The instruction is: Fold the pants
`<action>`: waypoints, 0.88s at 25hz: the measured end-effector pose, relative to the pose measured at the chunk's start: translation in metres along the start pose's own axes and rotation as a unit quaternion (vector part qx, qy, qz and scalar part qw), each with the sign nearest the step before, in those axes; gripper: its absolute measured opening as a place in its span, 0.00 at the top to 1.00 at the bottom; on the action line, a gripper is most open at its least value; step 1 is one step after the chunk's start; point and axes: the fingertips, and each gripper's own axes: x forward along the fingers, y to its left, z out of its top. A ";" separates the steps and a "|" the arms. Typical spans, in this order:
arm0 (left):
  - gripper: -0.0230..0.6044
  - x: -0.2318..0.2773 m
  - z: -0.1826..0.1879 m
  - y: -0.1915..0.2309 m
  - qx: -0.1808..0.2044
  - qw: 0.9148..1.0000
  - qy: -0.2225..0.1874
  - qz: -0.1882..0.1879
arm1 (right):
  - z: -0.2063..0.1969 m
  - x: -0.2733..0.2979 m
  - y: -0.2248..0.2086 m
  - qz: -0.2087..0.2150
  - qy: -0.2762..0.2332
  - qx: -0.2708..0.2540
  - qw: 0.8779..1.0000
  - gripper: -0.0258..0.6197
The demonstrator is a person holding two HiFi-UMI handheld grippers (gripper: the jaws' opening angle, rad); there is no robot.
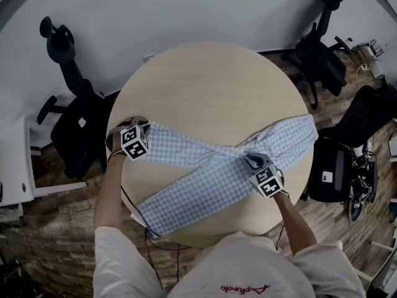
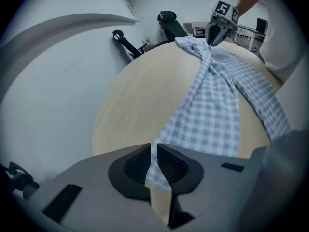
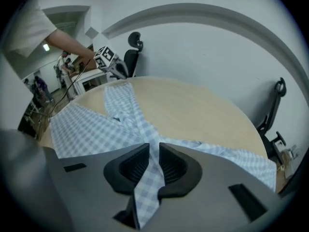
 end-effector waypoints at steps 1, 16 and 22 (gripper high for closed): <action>0.90 0.002 -0.002 0.000 0.006 1.000 0.003 -0.006 | 0.001 0.004 0.002 0.005 0.013 -0.025 1.000 0.86; 0.72 0.031 -0.044 0.033 0.080 0.992 0.071 -0.068 | -0.016 0.026 -0.001 0.046 0.114 -0.159 0.980 0.78; 0.76 0.050 -0.050 0.020 0.095 0.983 0.091 -0.132 | -0.018 0.032 0.002 0.058 0.122 -0.159 0.978 0.79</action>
